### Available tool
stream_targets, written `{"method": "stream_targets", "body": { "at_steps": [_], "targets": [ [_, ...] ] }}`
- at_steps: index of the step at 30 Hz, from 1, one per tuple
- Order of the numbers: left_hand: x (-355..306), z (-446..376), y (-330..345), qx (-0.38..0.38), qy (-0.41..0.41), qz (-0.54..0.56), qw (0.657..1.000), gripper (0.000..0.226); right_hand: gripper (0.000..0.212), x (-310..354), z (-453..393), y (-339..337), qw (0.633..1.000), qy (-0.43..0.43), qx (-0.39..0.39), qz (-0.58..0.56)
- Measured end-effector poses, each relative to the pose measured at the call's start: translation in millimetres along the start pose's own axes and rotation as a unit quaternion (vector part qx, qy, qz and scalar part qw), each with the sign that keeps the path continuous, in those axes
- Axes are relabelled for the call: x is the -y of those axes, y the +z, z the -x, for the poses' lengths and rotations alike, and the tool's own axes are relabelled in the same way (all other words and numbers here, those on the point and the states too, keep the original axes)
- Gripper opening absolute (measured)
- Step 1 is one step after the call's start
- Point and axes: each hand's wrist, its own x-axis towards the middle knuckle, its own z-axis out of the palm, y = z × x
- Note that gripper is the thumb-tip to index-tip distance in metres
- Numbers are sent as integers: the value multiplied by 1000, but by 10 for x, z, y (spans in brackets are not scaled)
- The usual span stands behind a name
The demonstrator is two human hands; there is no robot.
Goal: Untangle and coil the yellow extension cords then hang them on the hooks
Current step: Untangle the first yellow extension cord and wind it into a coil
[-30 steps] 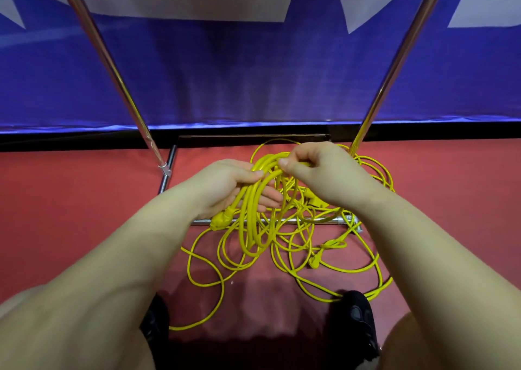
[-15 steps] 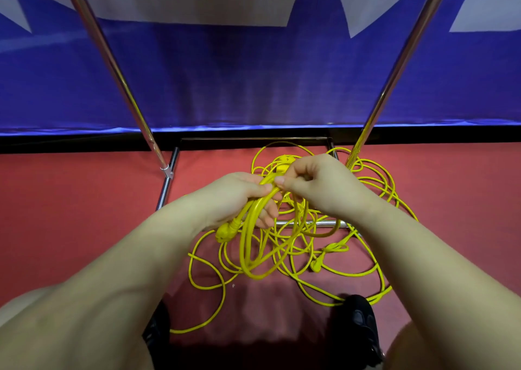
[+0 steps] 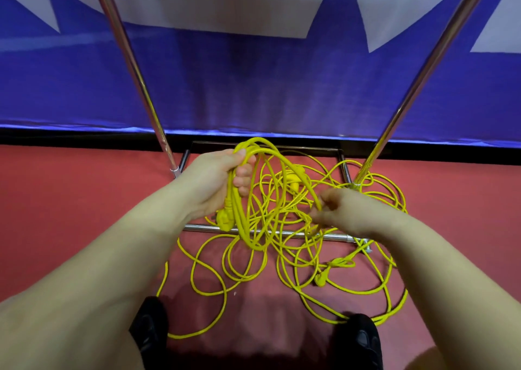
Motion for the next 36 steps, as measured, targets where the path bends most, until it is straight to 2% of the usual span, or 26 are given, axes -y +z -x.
{"method": "stream_targets", "body": {
  "at_steps": [5,8,11,13,15,17,18,20,22,24,26,28,31,33,34,35,36],
  "targets": [
    [-67,-17,-54,-40,38,53,997,25,6,26,-83,285,996,4,87,-2],
    [-208,-45,-190,-79,62,135,986,26,15,28,-122,493,994,6,109,30],
    [-294,-71,-288,-108,90,161,977,27,27,34,-180,478,999,14,38,5],
    [-262,-77,-288,-128,101,76,984,27,15,115,-203,376,989,32,-46,-140],
    [-170,-63,-245,-141,110,-98,979,28,9,253,-191,264,925,59,-89,-365],
    [-67,-30,-144,-121,105,-252,954,28,12,393,-150,162,831,78,-78,-546],
    [-23,-13,-91,-97,95,-289,948,27,13,451,-127,122,781,87,-65,-615],
    [72,-18,-47,-58,78,-312,945,22,14,536,-94,42,687,102,-41,-719],
    [117,-44,-61,-58,78,-342,935,17,14,578,-83,-24,615,114,-25,-780],
    [117,-38,-39,-46,76,-351,932,18,14,586,-80,-58,564,129,-26,-816],
    [130,-38,21,-3,63,-307,950,15,13,580,-89,-99,530,135,-34,-837],
    [132,-5,102,47,49,-284,956,21,15,569,-96,-152,517,132,-38,-845],
    [183,-18,117,85,21,-299,950,16,19,555,-89,-221,511,124,-45,-850],
    [216,-26,118,87,15,-325,942,11,21,545,-78,-225,527,110,-59,-841],
    [228,-30,130,79,21,-332,940,10,22,544,-72,-213,555,94,-64,-824],
    [234,-38,137,66,30,-327,942,12,23,553,-61,-195,600,75,-65,-794],
    [225,-42,149,49,38,-305,950,14,23,555,-54,-159,667,58,-68,-740]
  ]
}}
